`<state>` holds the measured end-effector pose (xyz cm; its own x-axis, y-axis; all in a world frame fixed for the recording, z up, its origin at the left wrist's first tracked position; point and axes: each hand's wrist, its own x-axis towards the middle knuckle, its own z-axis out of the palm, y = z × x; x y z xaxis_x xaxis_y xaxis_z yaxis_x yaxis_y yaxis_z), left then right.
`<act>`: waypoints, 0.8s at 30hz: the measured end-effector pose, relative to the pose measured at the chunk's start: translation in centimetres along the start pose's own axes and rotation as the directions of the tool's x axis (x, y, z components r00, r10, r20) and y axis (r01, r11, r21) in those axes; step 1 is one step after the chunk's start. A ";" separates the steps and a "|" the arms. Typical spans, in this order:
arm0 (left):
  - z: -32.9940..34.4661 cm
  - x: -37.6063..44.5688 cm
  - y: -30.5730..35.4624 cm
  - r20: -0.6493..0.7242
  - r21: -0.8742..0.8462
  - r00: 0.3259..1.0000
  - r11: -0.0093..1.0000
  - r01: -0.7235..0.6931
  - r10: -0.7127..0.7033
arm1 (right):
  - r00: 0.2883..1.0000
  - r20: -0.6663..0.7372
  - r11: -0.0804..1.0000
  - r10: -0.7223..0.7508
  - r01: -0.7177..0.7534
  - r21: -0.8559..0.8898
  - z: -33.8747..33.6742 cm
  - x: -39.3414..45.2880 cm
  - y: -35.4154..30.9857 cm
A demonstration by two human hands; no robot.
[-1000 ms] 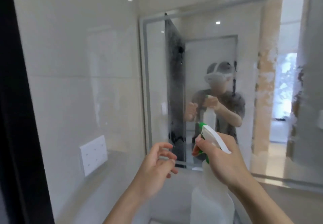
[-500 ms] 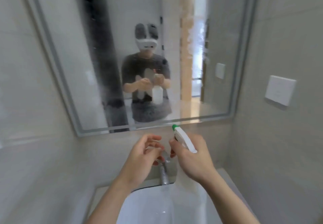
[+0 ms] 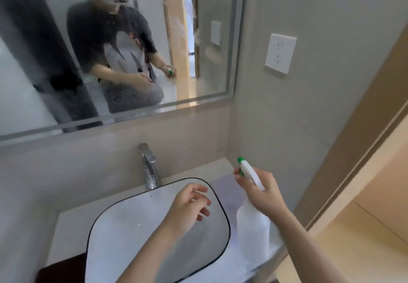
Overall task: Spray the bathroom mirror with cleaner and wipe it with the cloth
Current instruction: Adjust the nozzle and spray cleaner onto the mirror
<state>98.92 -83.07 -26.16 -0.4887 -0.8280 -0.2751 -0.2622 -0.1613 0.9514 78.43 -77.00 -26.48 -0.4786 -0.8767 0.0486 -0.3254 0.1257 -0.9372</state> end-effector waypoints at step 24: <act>0.2 4.2 -7.2 -0.181 -0.098 0.929 0.945 0.311 -0.324 | 0.972 0.111 0.978 0.208 -0.206 -0.032 6.6 8.0 16.8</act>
<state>98.60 -85.35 -34.21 -0.2183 -0.8139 -0.5385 -0.3186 -0.4622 0.8276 74.54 -85.01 -44.07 -0.4425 -0.8773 -0.1858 -0.2460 0.3180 -0.9156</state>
